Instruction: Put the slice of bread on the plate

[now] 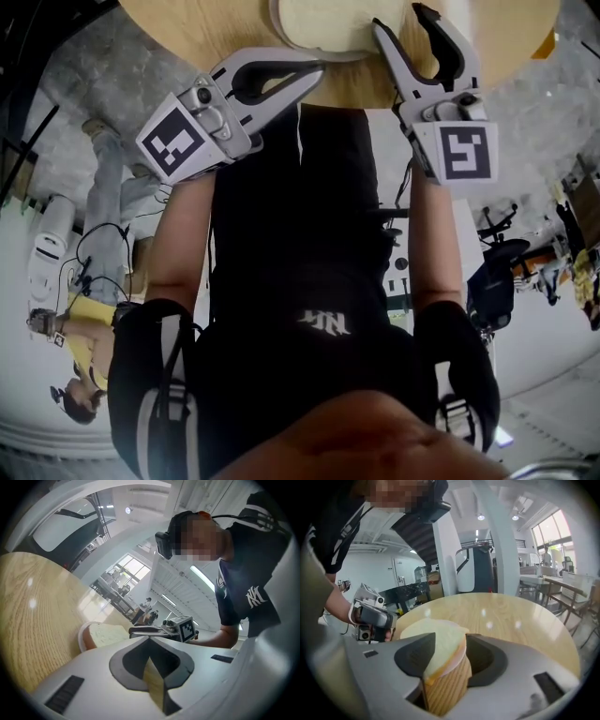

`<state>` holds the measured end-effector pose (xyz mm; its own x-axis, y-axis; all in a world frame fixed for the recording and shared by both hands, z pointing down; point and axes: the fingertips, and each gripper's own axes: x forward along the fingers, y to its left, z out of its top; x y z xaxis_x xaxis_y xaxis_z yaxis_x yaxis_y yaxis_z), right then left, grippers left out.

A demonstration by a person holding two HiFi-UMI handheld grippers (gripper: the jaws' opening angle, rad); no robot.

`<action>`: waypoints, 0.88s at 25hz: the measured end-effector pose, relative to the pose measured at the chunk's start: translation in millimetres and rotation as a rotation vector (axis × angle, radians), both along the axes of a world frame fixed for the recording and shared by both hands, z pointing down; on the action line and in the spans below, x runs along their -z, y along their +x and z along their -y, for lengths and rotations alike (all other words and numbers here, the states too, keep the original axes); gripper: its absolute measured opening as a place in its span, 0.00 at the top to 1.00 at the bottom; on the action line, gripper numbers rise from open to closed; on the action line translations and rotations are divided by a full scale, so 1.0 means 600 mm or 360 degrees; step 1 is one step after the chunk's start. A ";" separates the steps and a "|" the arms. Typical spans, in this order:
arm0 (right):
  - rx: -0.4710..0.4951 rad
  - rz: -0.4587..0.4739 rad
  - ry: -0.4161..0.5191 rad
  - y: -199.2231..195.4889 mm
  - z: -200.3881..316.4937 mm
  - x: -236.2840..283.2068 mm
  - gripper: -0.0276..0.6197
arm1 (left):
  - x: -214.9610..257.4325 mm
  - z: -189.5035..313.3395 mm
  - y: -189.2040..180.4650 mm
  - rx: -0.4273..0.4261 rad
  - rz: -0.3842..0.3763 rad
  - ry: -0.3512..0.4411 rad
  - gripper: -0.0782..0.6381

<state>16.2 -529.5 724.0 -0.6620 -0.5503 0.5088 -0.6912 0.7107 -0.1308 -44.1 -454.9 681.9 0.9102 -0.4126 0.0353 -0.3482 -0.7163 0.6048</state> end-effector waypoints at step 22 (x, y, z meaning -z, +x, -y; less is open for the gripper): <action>0.0597 0.0189 0.0808 -0.031 -0.184 0.392 0.95 | 0.323 -0.085 -0.009 0.0051 0.0128 0.0687 0.88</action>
